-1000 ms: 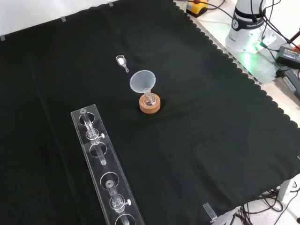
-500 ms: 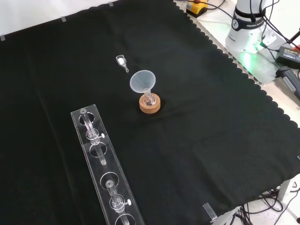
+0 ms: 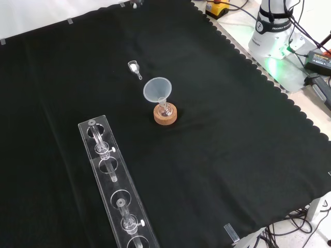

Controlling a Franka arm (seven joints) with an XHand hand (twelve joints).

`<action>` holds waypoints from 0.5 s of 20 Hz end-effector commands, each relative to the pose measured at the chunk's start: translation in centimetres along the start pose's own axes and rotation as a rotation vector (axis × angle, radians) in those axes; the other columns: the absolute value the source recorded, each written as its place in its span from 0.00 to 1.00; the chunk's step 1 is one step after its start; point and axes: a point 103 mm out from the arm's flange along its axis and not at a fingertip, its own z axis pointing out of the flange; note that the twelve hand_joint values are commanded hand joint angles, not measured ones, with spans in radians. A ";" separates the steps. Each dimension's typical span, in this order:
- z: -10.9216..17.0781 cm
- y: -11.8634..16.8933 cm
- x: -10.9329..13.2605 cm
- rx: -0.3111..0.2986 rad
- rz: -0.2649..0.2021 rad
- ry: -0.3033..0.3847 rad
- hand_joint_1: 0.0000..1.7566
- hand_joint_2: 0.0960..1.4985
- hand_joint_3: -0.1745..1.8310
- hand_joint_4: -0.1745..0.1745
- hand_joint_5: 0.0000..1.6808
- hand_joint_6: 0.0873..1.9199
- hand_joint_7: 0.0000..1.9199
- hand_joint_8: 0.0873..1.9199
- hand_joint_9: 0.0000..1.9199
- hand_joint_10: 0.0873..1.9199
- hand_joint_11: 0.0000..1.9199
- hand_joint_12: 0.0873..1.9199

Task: Pick up the weighing funnel.

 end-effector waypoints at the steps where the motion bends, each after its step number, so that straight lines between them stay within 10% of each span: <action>1: 5.5 -4.8 -2.1 0.120 -0.084 -0.287 0.36 0.46 0.08 0.30 0.31 0.01 0.21 0.42 0.30 0.38 0.32 0.70; 10: 9.3 -4.7 -2.3 0.253 -0.085 -0.229 0.34 0.44 0.08 0.31 0.36 0.19 0.28 0.41 0.35 0.35 0.32 0.69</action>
